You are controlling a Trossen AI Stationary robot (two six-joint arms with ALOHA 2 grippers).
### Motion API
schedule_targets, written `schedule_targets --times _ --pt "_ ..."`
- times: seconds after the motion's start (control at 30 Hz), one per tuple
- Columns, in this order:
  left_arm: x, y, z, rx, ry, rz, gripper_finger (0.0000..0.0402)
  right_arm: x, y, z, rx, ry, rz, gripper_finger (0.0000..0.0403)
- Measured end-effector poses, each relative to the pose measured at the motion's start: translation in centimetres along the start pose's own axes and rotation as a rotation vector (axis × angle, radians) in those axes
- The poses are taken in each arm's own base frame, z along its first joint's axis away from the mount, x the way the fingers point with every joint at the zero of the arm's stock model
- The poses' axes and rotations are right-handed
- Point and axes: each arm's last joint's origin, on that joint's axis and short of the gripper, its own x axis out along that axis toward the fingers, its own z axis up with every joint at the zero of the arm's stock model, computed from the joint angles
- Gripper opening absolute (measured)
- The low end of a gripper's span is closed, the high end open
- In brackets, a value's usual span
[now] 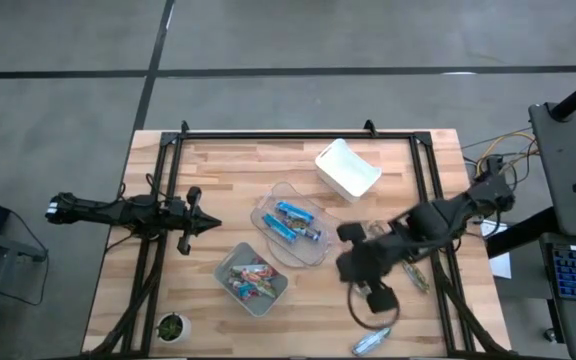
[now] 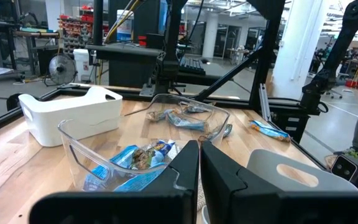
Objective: Pick and place Granola Bars by type
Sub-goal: Put the yellow granola bar into the white bin
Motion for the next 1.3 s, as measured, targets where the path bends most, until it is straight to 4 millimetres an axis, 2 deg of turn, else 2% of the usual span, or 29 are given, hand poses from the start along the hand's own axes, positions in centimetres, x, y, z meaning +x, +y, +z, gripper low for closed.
schedule_targets --times 0.23,0.5,0.77,0.97,1.3 --pt "0.0 0.0 0.0 0.0 0.0 0.0 0.0 -0.6 3.4 -1.1 -0.093 0.003 0.066 0.0008" --pt "0.0 0.0 0.0 0.0 0.0 0.0 0.0 -0.8 6.0 -2.2 -0.163 0.037 0.11 0.0008" --pt "0.0 0.0 0.0 0.0 0.0 0.0 0.0 0.2 8.3 -2.9 -0.209 0.076 0.138 0.0008" --pt "0.0 0.0 0.0 0.0 0.0 0.0 0.0 0.8 9.6 -3.5 -0.145 0.11 0.146 0.0008" --pt "0.0 0.0 0.0 0.0 0.0 0.0 0.0 2.4 12.1 -4.7 -0.14 0.179 0.161 0.0008"
